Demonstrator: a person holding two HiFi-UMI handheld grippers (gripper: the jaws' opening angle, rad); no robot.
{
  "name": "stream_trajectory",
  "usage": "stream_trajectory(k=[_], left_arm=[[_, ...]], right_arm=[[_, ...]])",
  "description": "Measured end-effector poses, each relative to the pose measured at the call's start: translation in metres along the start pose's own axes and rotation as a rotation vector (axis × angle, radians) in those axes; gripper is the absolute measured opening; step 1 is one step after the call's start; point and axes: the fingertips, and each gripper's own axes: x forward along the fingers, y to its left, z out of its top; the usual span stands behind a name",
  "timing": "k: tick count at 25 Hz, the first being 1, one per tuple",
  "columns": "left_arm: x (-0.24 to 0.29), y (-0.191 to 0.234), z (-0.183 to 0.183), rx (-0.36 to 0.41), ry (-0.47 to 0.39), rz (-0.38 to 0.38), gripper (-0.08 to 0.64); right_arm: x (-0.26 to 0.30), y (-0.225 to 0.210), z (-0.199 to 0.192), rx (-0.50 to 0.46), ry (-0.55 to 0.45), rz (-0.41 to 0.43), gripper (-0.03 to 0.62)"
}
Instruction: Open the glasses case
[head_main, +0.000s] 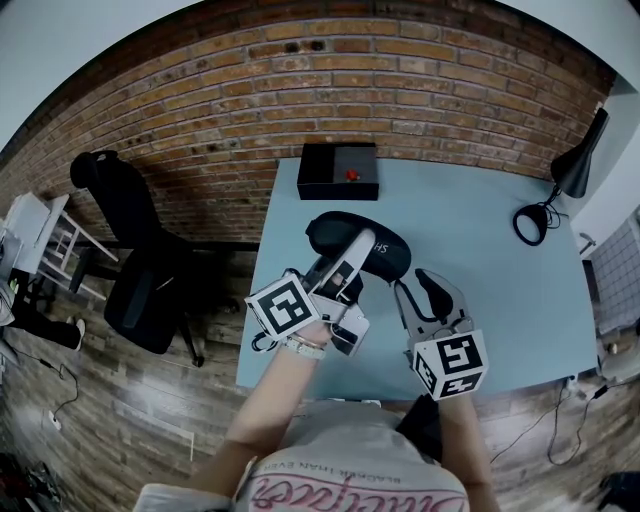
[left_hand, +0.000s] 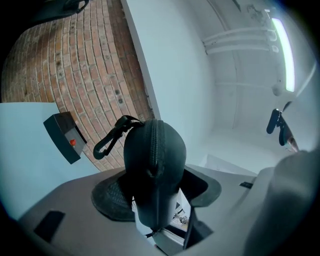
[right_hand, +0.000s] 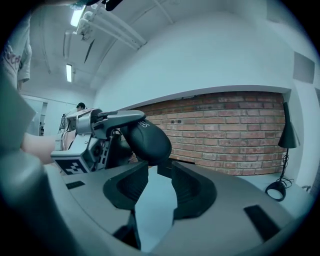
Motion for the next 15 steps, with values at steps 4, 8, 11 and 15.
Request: stream_trajectory(k=[4, 8, 11, 15], left_arm=[[0.001, -0.002, -0.005, -0.024, 0.020, -0.021, 0.261], [0.005, -0.005, -0.012, -0.028, 0.043, -0.042, 0.261], [0.004, -0.005, -0.018, -0.014, 0.068, -0.033, 0.261], [0.004, -0.005, -0.016, -0.029, 0.055, -0.032, 0.261]], right_arm=[[-0.001, -0.013, 0.006, 0.004, -0.011, -0.027, 0.148], [-0.001, -0.014, 0.011, 0.006, -0.032, -0.032, 0.109], [-0.001, -0.010, 0.017, -0.017, -0.044, -0.035, 0.107], [-0.002, -0.010, 0.022, -0.025, -0.057, -0.022, 0.107]])
